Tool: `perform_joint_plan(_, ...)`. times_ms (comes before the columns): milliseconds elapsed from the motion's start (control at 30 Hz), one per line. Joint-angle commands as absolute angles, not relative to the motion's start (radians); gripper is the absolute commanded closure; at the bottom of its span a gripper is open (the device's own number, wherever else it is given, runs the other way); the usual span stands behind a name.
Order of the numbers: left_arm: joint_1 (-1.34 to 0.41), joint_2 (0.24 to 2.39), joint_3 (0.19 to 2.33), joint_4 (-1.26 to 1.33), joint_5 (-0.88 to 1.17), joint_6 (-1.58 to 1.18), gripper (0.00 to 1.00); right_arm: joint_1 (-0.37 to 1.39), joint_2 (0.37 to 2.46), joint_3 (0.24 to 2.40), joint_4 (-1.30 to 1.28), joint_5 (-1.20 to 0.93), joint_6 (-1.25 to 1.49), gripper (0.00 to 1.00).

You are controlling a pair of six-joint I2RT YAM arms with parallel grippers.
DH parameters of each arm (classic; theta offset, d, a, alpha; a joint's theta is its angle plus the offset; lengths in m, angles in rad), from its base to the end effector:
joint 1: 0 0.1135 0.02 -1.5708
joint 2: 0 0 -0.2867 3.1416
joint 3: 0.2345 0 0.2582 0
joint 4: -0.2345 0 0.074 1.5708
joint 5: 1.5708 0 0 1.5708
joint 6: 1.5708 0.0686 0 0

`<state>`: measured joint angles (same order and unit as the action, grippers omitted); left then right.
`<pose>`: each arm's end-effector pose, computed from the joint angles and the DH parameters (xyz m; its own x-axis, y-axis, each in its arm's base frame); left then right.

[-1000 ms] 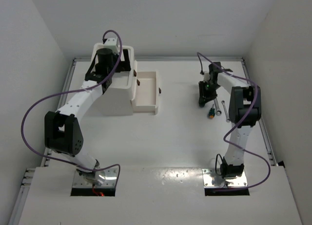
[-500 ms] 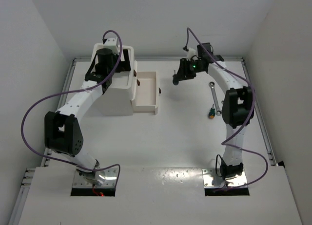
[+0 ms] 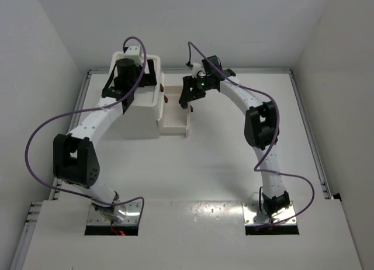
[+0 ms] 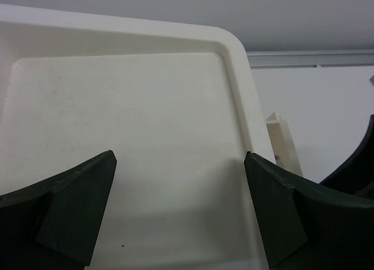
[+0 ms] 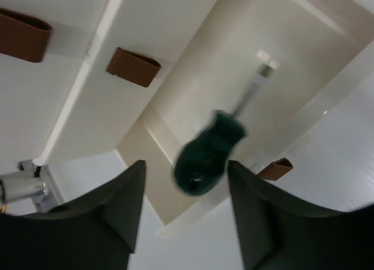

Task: Sort the tools into containers

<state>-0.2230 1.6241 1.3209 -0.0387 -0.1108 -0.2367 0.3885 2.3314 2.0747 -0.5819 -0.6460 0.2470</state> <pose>0.4179 -0.0870 0.3344 -0.3456 -0.1606 -0.9245 0.0382 0.9820 -0.1849 0.5044 0.2511 0.2197 -0.8324 -0.1297 -0.5388 -0.4861 0.6376 0.5976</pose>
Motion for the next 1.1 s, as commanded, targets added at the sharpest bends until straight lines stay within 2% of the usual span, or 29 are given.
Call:
perform_joint_plan(0, -0.227, 1.717, 1.2, -0.465, -0.061, -0.321, 0.0, 0.414, 2.335, 2.135, -0.56, -0.623, 0.256, 0.37)
perform_joint_plan(100, -0.227, 1.717, 1.2, -0.465, -0.061, -0.321, 0.0, 0.414, 2.3, 2.122, -0.569, -0.6, 0.233, 0.27)
perform_joint_plan(167, -0.227, 1.727, 1.2, -0.465, -0.038, -0.321, 0.0, 0.396, 2.217, 2.059, -0.578, -0.572, 0.189, 0.26)
perform_joint_plan(333, -0.259, 1.755, 1.233, -0.465, -0.043, -0.321, 0.0, 0.307, 1.936, 1.774, -0.63, -0.396, 0.089, 0.33)
perform_joint_plan(433, -0.282, 1.764, 1.246, -0.456, -0.052, -0.321, 0.0, 0.24, 1.72, 1.595, -0.673, -0.24, 0.08, 0.45)
perform_joint_plan(467, -0.282, 1.764, 1.246, -0.456, -0.052, -0.321, 0.0, 0.23, 1.72, 1.548, -0.687, -0.21, 0.08, 0.47)
perform_joint_plan(633, -0.293, 1.773, 1.269, -0.456, -0.075, -0.321, 0.0, 0.195, 1.528, 1.255, -0.796, -0.075, 0.1, 0.47)
perform_joint_plan(800, -0.311, 1.782, 1.269, -0.456, -0.084, -0.321, 0.0, 0.16, 1.462, 1.028, -0.862, -0.028, 0.123, 0.47)
perform_joint_plan(1067, -0.311, 1.773, 1.259, -0.456, -0.093, -0.321, 0.0, 0.048, 1.528, 1.032, -0.789, 0.049, 0.175, 0.46)
